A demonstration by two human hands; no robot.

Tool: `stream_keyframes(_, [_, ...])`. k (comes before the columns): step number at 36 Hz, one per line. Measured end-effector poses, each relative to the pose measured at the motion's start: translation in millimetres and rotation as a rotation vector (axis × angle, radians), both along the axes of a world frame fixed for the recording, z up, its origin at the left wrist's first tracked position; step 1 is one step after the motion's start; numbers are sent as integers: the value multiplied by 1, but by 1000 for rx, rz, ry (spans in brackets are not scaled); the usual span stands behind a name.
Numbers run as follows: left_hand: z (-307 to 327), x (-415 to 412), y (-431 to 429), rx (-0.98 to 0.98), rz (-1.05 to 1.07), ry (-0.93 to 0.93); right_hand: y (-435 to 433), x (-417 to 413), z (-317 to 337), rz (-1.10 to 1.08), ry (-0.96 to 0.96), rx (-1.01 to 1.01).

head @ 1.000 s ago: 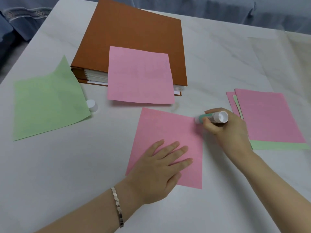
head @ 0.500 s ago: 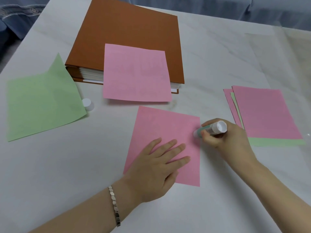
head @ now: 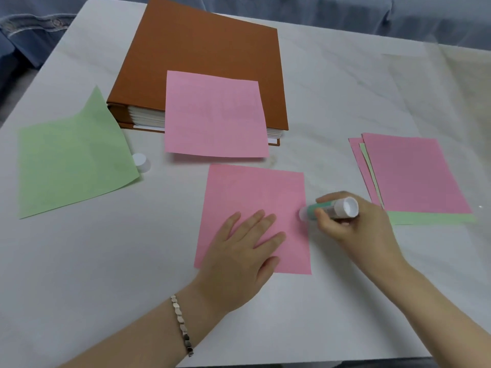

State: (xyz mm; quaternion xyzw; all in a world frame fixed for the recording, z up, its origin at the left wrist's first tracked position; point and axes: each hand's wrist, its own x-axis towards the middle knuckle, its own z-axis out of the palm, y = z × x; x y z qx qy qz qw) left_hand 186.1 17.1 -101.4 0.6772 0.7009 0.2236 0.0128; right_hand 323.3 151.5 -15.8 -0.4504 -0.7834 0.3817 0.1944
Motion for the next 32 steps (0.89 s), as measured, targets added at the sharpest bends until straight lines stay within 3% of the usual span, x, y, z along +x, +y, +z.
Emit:
stream_keyframes(9, [-1, 1, -1, -44, 53, -1, -19, 8, -4, 149, -58, -81])
stream_keyframes(32, [-1, 0, -7, -7, 94, -48, 2, -19, 0, 0, 79, -33])
